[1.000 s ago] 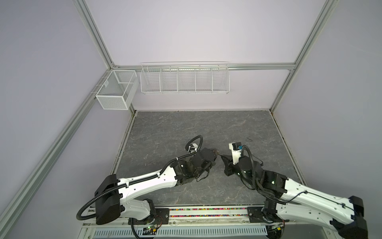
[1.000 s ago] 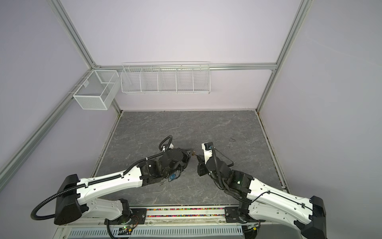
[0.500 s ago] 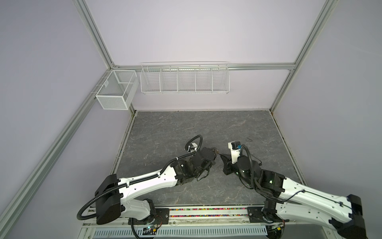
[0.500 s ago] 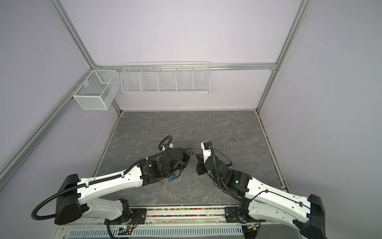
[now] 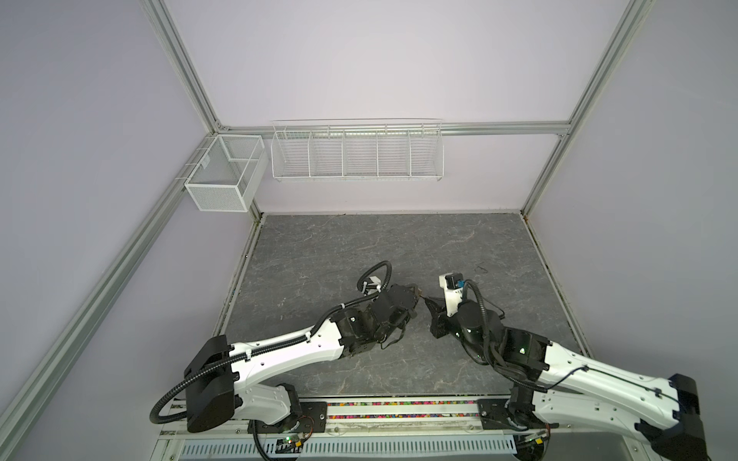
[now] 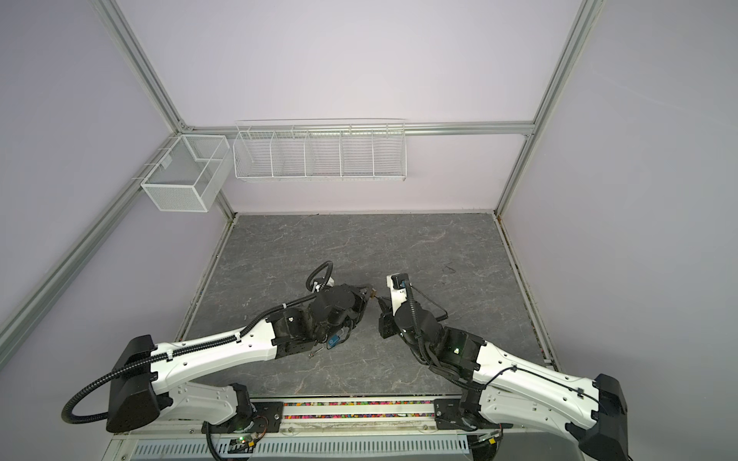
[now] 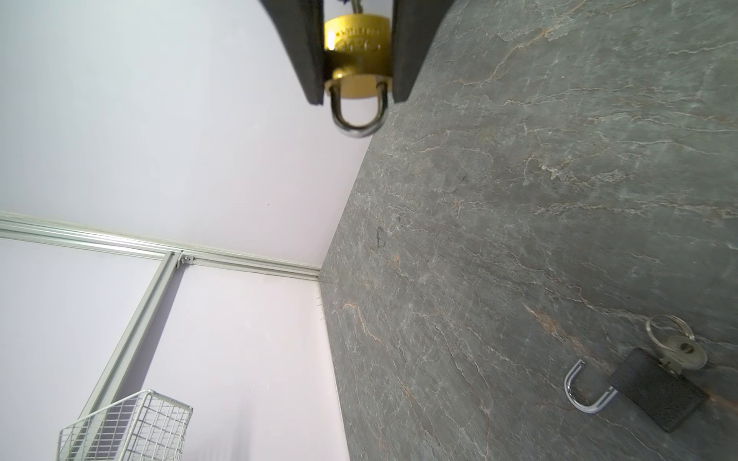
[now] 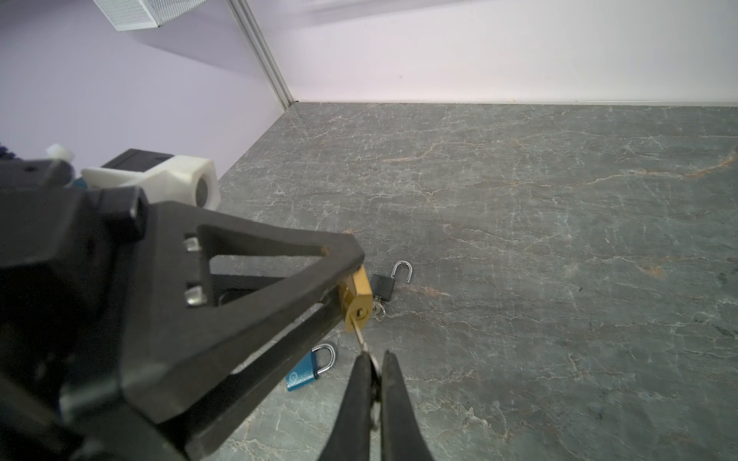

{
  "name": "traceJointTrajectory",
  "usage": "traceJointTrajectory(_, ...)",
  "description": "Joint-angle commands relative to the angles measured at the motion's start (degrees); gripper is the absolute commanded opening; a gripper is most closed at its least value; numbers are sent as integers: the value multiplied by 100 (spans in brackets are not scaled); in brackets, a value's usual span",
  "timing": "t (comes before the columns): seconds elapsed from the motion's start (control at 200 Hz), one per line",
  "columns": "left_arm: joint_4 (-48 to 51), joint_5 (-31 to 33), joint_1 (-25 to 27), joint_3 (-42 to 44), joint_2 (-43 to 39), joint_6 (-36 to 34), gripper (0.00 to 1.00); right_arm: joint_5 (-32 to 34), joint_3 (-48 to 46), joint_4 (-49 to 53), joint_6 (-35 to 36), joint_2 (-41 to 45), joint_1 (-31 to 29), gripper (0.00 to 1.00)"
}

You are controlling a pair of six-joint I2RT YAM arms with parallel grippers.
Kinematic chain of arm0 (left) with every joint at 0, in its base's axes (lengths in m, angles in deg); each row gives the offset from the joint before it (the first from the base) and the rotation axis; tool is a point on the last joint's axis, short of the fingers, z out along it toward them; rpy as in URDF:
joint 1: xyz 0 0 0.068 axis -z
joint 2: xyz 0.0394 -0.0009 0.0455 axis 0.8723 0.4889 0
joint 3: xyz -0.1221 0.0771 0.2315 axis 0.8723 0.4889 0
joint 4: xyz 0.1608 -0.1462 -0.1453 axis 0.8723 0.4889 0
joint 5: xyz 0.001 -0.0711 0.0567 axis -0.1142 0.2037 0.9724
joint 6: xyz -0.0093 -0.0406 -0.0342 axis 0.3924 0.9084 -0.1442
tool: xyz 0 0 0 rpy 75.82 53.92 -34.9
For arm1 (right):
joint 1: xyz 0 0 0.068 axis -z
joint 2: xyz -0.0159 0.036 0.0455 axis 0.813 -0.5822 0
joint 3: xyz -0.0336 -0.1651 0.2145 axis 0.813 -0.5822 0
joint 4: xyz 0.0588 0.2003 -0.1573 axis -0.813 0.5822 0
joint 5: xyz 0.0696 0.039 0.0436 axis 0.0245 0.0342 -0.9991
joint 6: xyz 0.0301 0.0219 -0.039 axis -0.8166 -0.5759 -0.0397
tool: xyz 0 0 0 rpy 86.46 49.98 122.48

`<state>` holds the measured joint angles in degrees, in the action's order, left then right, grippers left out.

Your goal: Unlock with the key

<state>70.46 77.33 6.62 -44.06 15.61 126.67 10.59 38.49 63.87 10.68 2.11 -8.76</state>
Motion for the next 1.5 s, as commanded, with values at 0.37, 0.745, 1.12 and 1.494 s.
traceJointTrajectory(0.37,-47,45,35,-320,7,93,3,271,126,-95,193,108,-108,6)
traceJointTrajectory(0.745,44,59,33,-381,38,76,3,441,138,-14,371,232,-77,6)
traceJointTrajectory(1.12,8,-8,43,-390,10,80,3,364,308,-5,324,142,-38,6)
traceJointTrajectory(1.494,-100,20,41,-380,-33,97,3,406,200,-48,233,74,-31,6)
